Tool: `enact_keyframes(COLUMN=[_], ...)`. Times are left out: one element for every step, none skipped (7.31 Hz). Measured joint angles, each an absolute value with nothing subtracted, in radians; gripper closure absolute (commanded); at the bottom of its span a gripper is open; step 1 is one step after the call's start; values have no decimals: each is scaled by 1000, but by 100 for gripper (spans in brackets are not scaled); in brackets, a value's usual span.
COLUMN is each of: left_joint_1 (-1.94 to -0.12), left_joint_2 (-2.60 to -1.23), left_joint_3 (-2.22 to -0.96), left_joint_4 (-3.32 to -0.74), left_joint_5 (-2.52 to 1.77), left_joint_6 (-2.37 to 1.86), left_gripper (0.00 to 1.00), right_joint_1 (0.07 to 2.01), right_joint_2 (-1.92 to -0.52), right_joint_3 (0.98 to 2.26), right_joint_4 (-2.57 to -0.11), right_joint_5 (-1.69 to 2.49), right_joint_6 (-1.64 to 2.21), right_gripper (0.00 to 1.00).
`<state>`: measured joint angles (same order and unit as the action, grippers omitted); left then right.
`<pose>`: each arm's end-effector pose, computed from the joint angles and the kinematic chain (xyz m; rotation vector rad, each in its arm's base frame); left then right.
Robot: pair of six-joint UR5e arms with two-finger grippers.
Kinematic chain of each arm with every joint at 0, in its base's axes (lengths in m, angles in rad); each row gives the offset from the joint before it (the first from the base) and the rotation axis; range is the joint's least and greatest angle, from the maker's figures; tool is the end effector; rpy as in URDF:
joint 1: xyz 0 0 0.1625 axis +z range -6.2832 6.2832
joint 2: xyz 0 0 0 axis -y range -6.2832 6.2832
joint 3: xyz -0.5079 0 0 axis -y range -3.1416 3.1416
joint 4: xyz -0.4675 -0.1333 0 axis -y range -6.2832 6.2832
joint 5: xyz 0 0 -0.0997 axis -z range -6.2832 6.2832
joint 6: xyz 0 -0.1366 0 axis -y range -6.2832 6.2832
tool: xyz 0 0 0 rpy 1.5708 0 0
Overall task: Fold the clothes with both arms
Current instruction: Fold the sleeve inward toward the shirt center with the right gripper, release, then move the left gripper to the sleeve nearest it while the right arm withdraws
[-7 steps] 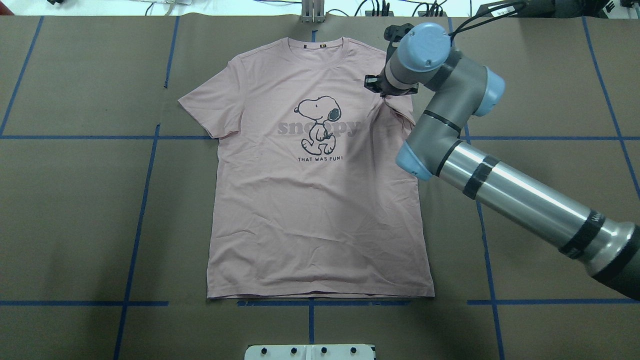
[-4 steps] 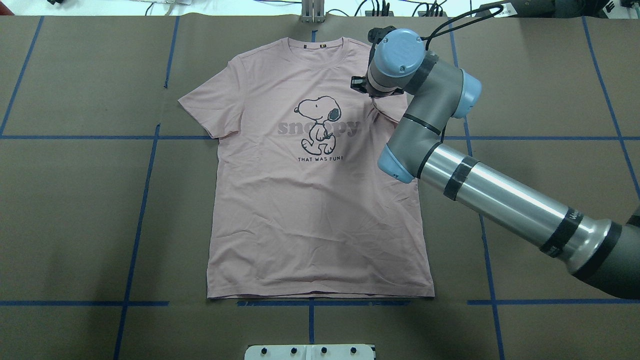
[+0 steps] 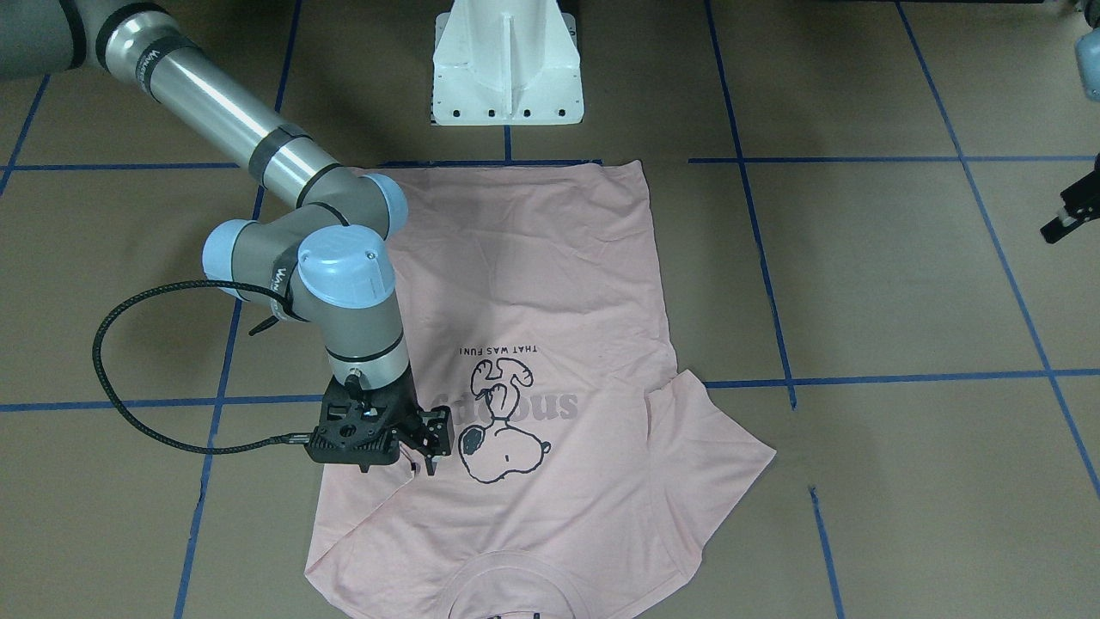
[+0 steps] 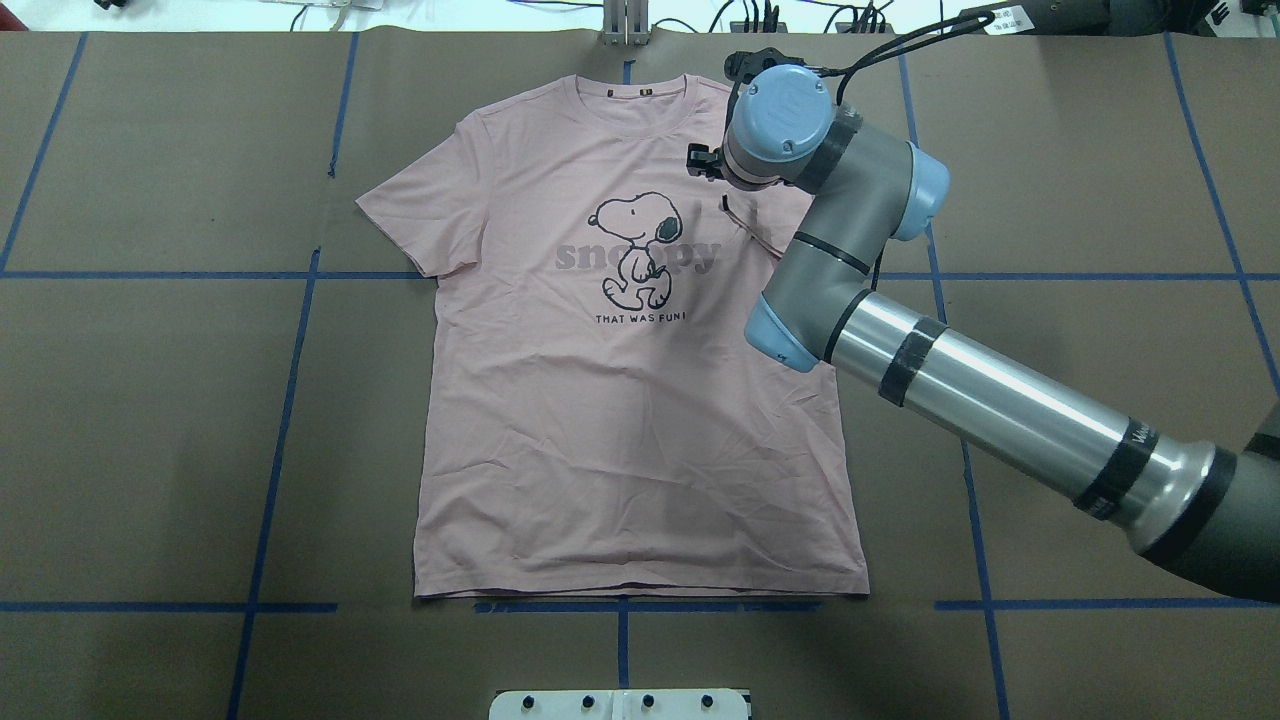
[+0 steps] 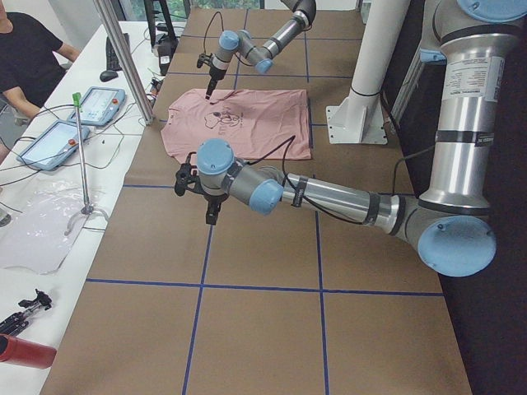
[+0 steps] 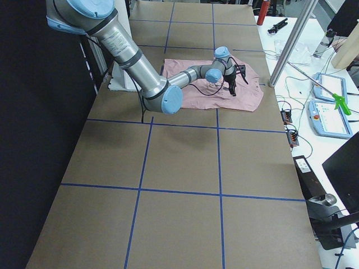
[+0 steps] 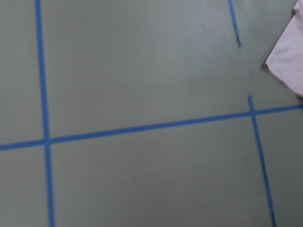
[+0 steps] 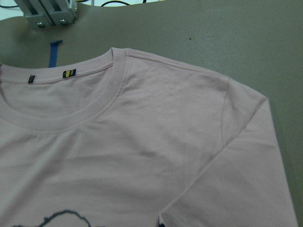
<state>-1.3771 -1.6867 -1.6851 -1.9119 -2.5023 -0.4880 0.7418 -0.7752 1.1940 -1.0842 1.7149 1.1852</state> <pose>0.1003 -0.6344 0.5750 0.1953 1.0266 -0.0011 -0.6293 -0.7309 0.3329 0.3707 -0.8381 0.2658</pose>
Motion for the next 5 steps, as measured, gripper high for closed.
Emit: enact_keyframes(left_joint_1=[-1300, -1228, -1167, -1116, -1071], left_joint_2=[-1800, -1898, -1976, -2034, -2091], left_joint_3=[-1604, -1531, -1461, -1389, -1297], left_joint_4=[-1932, -1952, -1997, -2058, -2129], left_joint_5=[-2467, -2421, -2358, -2286, -2215], left_joint_6=[-638, -780, -907, -979, -1017], left_gripper=[0, 0, 2, 8, 16], right_joint_1=[749, 758, 769, 789, 820], right_joint_2=[-849, -918, -983, -1041, -1090], right_joint_3=[1301, 1397, 1478, 1546, 1599], right_joint_4=[-1085, -1086, -1086, -1084, -1079], right_joint_5=[1758, 1785, 1810, 1850, 1912], right_joint_6=[1186, 1184, 1183, 1184, 1183], right_gripper=[0, 0, 0, 0, 0])
